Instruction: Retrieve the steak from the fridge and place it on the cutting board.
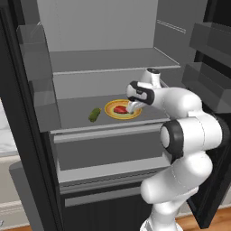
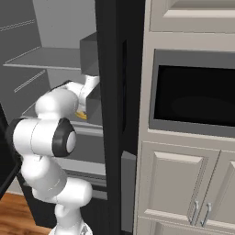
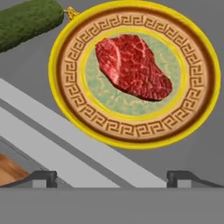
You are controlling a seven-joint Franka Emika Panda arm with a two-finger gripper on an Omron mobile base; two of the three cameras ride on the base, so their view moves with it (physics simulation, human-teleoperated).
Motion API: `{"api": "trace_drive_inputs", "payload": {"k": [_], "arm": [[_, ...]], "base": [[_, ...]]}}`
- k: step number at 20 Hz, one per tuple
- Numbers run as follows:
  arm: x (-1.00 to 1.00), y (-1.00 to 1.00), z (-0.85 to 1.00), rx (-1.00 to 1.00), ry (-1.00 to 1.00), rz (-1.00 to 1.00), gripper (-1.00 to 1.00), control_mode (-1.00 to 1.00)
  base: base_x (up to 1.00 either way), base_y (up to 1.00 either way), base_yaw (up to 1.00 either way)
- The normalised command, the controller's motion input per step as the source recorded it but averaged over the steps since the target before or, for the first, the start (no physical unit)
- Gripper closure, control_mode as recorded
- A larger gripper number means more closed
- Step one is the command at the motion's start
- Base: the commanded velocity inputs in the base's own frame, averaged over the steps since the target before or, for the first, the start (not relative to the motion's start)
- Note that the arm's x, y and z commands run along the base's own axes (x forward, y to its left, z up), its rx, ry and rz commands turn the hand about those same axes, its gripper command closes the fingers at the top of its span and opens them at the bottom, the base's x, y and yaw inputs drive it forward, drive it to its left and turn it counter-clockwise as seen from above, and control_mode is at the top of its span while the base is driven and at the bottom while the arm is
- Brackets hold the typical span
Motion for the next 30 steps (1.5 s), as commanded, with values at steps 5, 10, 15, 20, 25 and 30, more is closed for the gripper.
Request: {"api": "trace_drive_inputs", "payload": {"k": [5, 10, 15, 20, 25, 30], "arm": [[0.21, 0.00, -0.38, -0.01, 0.00, 0.10, -1.00, -1.00], [0.43, 0.00, -0.29, -0.05, 0.00, 0.10, -1.00, -1.00], [0.46, 0.00, -0.02, -0.10, 0.00, 0.02, -1.00, -1.00], [0.41, 0.06, -0.01, -0.06, 0.00, 0.04, -1.00, -1.00], [0.30, 0.10, -0.14, 0.00, 0.00, 0.09, -1.00, -1.00], [0.14, 0.00, -0.22, 0.00, 0.02, 0.11, -1.00, -1.00]], "base": [[0.00, 0.00, 0.00], [0.00, 0.00, 0.00], [0.00, 0.00, 0.00], [0.00, 0.00, 0.00], [0.00, 0.00, 0.00], [0.00, 0.00, 0.00]]}}
